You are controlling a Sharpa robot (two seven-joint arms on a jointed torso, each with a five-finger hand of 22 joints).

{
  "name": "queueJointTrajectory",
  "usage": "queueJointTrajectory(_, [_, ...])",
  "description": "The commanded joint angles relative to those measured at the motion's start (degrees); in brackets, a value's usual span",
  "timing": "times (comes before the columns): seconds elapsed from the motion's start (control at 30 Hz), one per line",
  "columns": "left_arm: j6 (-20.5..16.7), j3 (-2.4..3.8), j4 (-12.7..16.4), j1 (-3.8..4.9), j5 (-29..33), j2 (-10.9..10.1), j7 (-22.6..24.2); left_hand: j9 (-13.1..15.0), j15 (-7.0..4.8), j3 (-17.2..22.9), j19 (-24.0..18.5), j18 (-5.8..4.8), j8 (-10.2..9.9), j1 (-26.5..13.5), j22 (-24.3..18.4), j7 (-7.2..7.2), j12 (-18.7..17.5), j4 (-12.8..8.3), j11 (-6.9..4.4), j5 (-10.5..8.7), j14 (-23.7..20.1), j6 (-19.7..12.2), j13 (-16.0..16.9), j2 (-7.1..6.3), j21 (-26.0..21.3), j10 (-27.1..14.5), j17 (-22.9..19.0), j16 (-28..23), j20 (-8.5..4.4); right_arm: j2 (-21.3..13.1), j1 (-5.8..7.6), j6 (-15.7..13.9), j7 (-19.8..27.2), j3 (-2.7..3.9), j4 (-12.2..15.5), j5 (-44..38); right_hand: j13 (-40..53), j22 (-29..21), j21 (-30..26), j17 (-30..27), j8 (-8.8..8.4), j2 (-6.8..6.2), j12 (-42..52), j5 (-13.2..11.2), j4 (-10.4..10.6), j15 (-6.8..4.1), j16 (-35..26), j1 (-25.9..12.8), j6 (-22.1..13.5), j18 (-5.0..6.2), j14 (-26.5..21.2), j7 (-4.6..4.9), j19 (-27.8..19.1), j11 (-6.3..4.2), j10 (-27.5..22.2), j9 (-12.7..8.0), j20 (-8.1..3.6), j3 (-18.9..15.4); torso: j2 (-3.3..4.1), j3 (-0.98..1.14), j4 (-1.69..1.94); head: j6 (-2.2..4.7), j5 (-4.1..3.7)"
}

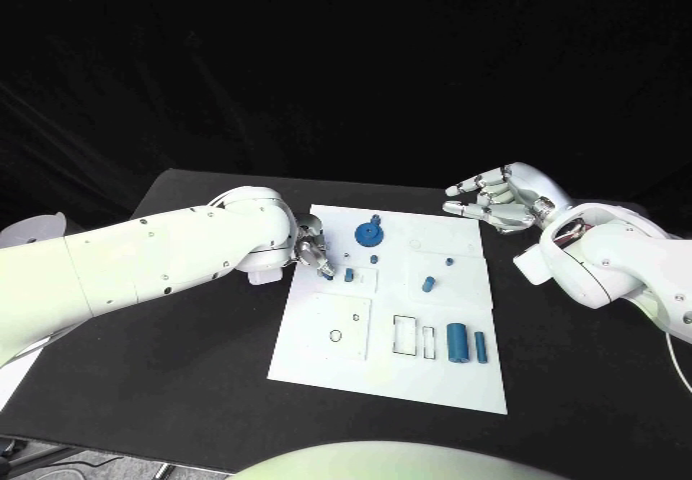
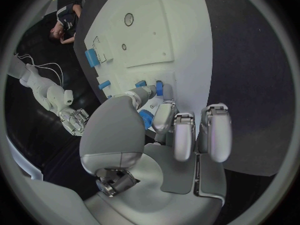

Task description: Assemble the parts on the task board

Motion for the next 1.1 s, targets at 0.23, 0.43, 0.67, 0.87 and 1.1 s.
queueJointTrajectory(0.23, [4.3,-0.19,-1.3,-0.17,1.8,1.4,-2.2,-1.0,-0.72,3.1,3.9,-0.63,-1.0,-3.4,11.1,-2.57,2.4,-3.4,-0.55,0.01,6.0,3.7,2.7,0.46,0.2,1.0,15.1,0.2,-0.54,-0.1,-0.03,0.5,0.3,0.0,0.3,-0.3,-0.1,-0.1,-0.3,9.2,0.06,0.25,-0.3,0.2,-0.5,-0.5,-0.3,0.5,0.4,0.38,4.5,-0.07,-0.2,-0.01,-0.6,0.1,0.01,0.0,0.04,0.0,-0.06,-0.11,0.0])
queueJointTrajectory(0.43, [5.6,-0.25,-2.4,-0.18,2.0,2.2,-3.2,-1.6,-0.85,1.6,4.0,-0.72,-1.7,-5.0,11.4,-2.73,3.0,-2.0,-0.69,0.05,6.0,4.5,3.3,1.28,0.4,1.2,15.1,0.2,-0.66,-0.1,-0.02,0.6,0.3,0.0,0.3,-0.3,-0.1,-0.1,-0.3,9.2,0.06,0.25,-0.3,0.2,-0.5,-0.5,-0.3,0.5,0.4,0.38,4.5,-0.07,-0.2,-0.01,-0.6,0.1,0.01,0.0,0.06,-0.01,-0.12,-0.27,-0.15])
queueJointTrajectory(0.67, [5.6,-0.29,-2.9,-0.18,2.1,2.6,-3.6,-2.0,-0.91,0.8,4.1,-0.77,-2.1,-6.1,11.6,-2.8,3.3,-1.0,-0.75,0.1,6.0,5.0,3.7,1.97,0.5,1.3,15.1,0.2,-0.72,-0.2,-0.02,0.6,0.3,0.0,0.3,-0.3,-0.1,-0.1,-0.4,9.2,0.05,0.25,-0.3,0.2,-0.6,-0.5,-0.3,0.6,0.3,0.38,4.5,-0.06,-0.3,0.0,-0.6,0.1,0.01,0.0,0.0,-0.06,0.04,-0.42,-0.3])
queueJointTrajectory(0.87, [5.6,-0.29,-3.0,-0.18,2.1,2.7,-3.8,-2.2,-0.94,0.5,4.2,-0.81,-2.2,-6.5,11.7,-2.86,3.7,-0.7,-0.79,0.11,6.0,5.3,4.1,2.23,0.6,1.5,15.1,0.2,-0.74,-0.2,-0.02,0.6,0.3,0.0,0.3,-0.3,-0.1,-0.1,-0.4,9.2,0.05,0.25,-0.3,0.2,-0.6,-0.5,-0.3,0.6,0.3,0.38,4.5,-0.06,-0.3,0.0,-0.6,0.1,0.01,0.0,0.0,-0.06,0.04,-0.43,-0.32])
queueJointTrajectory(1.1, [5.9,-0.29,-3.2,-0.18,2.1,2.7,-4.3,-2.5,-0.99,-0.7,4.4,-0.89,-2.4,-7.9,12.0,-2.96,4.0,0.2,-0.86,0.04,6.0,5.8,4.4,1.73,0.9,1.6,15.1,0.2,-0.78,-0.2,-0.02,0.6,0.3,0.0,0.3,-0.3,-0.2,-0.1,-0.4,9.2,0.05,0.28,-0.4,0.3,-0.6,-0.5,-0.4,0.7,0.3,0.39,4.5,-0.06,-0.3,0.0,-0.6,0.1,0.01,0.0,0.01,-0.06,0.03,-0.49,-0.28])
